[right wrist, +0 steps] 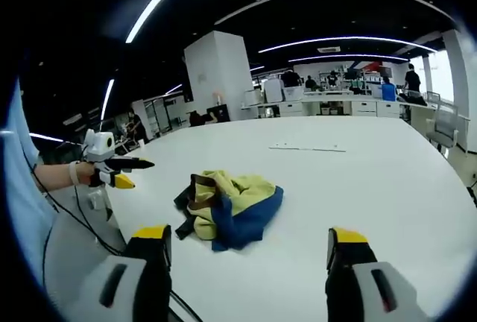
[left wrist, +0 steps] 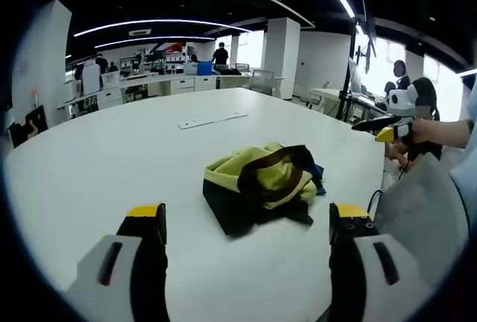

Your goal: Fold the garment on the visible template until the final outline fits inside the template.

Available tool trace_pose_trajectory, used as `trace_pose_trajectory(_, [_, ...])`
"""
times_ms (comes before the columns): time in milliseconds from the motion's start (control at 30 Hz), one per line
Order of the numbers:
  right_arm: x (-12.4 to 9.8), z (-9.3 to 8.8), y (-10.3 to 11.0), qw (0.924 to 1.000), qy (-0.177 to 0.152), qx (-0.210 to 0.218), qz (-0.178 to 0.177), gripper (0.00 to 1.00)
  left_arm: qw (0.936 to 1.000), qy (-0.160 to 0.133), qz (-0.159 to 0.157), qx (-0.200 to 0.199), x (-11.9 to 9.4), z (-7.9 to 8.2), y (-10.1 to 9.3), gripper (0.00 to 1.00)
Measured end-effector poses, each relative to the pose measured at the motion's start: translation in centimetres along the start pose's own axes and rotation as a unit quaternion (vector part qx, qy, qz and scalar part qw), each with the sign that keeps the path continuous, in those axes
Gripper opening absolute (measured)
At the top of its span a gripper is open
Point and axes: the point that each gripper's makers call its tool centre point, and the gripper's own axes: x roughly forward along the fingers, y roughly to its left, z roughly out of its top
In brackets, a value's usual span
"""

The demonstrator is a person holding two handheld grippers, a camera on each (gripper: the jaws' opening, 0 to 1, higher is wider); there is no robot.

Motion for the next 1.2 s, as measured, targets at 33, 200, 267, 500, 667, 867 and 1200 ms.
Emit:
trace_pose_trajectory(33, [0.1,0.0,0.0,1.0000,-0.006,0.005,-0.001,0.86,1.0000,-0.003,0.005,-0.006,-0.1,0.1,0.1,0.88])
trace_pose_trajectory(200, [0.3,-0.4,0.7,0.9997,-0.015,0.015,0.010,0.86,0.9995,-0.015,0.017,-0.021,-0.1,0.6,0.0,0.88])
trace_pose_trajectory(267, [0.2,-0.5,0.7,0.9997,-0.013,0.013,0.013,0.85,0.9995,-0.014,0.020,-0.017,-0.1,0.8,-0.1,0.88])
trace_pose_trajectory(500, [0.3,-0.2,0.8,0.9995,-0.018,0.007,0.027,0.84,0.9990,-0.023,0.031,-0.024,-0.3,1.2,-0.1,0.88])
trace_pose_trajectory(667, [0.3,0.0,0.9,0.9987,-0.030,0.017,0.037,0.84,0.9991,-0.021,0.030,-0.021,-0.6,1.5,-1.4,0.87])
trace_pose_trajectory(867, [0.7,0.0,1.3,0.9979,-0.045,0.023,0.041,0.84,0.9993,-0.009,0.031,-0.018,-1.0,1.5,-2.1,0.88])
trace_pose_trajectory(1200, [0.1,-1.2,1.7,0.9972,-0.052,0.037,0.039,0.84,0.9994,-0.007,0.018,-0.029,-0.5,2.0,-2.7,0.88])
